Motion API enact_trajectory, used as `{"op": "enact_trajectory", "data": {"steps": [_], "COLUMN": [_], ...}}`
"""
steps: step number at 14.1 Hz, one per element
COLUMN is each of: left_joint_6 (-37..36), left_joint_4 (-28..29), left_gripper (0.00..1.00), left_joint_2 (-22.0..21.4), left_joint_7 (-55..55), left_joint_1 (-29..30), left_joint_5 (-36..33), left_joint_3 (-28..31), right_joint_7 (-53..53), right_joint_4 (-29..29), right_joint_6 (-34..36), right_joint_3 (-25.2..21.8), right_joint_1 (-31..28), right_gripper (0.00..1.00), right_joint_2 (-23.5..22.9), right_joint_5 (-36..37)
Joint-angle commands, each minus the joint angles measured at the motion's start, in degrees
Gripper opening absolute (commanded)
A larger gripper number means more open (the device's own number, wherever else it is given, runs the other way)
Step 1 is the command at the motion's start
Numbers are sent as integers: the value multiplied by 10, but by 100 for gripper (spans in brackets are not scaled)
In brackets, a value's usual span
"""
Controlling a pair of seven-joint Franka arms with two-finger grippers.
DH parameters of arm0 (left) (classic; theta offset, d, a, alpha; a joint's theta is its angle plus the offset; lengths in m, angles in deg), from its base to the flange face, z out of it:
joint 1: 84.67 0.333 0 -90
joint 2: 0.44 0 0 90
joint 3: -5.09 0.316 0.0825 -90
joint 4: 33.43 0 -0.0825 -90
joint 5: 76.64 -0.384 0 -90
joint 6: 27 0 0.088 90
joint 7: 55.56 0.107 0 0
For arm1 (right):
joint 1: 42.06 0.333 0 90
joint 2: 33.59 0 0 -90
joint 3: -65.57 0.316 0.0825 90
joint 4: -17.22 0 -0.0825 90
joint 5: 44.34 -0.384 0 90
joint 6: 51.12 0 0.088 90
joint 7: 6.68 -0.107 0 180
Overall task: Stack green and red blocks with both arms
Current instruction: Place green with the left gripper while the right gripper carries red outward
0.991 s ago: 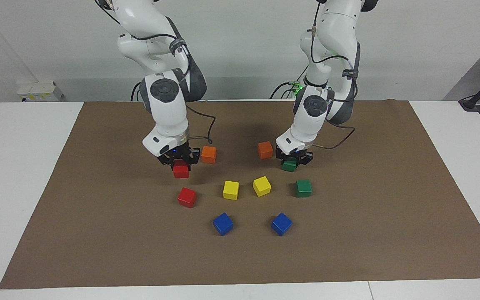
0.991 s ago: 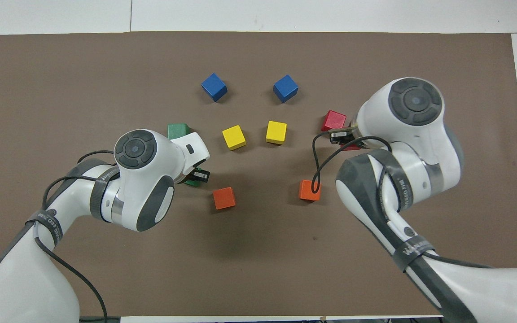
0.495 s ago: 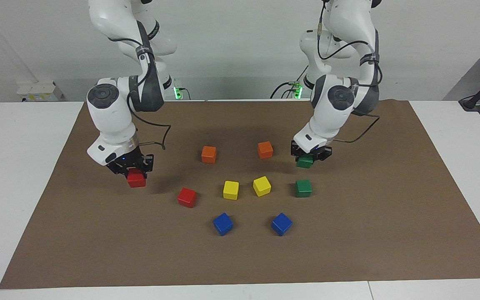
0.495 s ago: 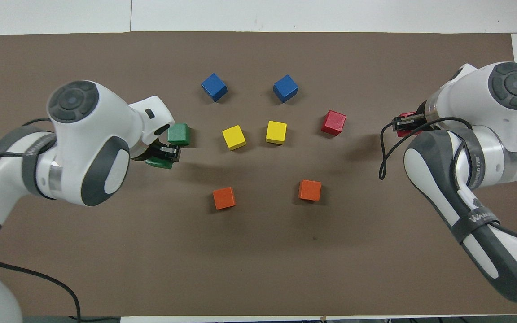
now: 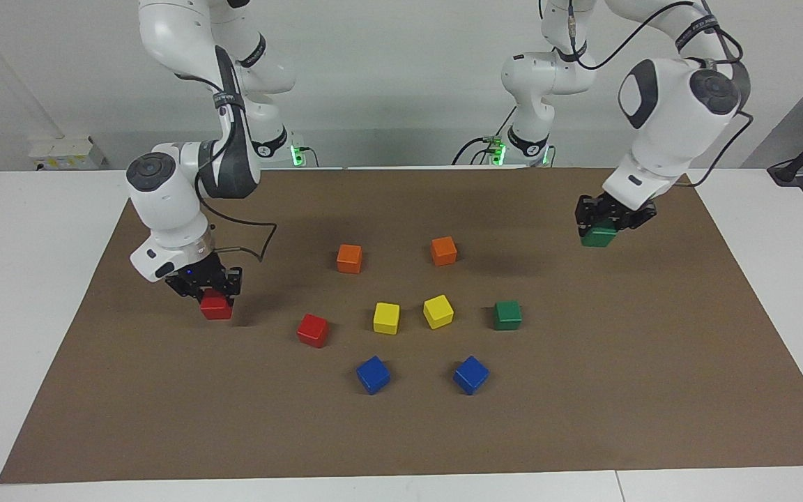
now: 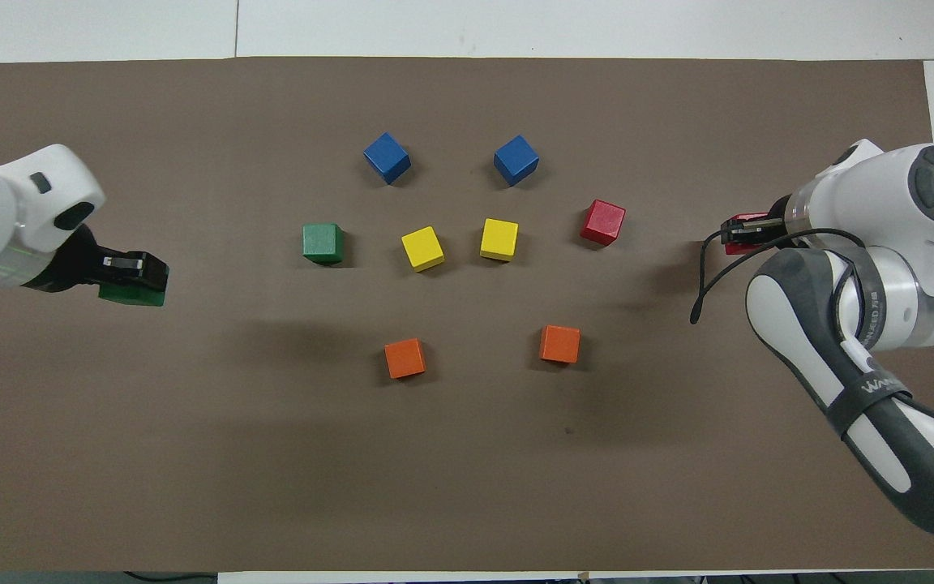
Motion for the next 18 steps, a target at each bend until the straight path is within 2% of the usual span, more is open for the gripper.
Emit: {"op": "enact_trajectory", "data": {"steps": [1, 4, 8, 15, 18], "left_joint_6": [11, 102, 220, 337, 349], "left_joint_4": [49, 123, 202, 264, 265], "left_gripper": [0, 0, 0, 0, 0], "left_joint_2": [-27, -44, -34, 7, 23], "left_joint_7": [59, 109, 138, 136, 134], "left_joint_1": [64, 120, 145, 160, 162], "left_joint_5": [1, 1, -12, -12, -12], "left_joint_3": [-7, -7, -7, -7, -6], "right_joint_7": [26, 48, 65, 67, 67], "right_joint_4": [-37, -53, -71, -72, -71], "right_joint_6": [-32, -43, -55, -57, -74], "right_joint_3": [6, 5, 6, 6, 6], "right_joint_1": [-10, -10, -20, -23, -23], "right_gripper": [0, 0, 0, 0, 0], "right_joint_2": [18, 24, 24, 16, 3], "right_joint_5": [-15, -15, -15, -16, -16]}}
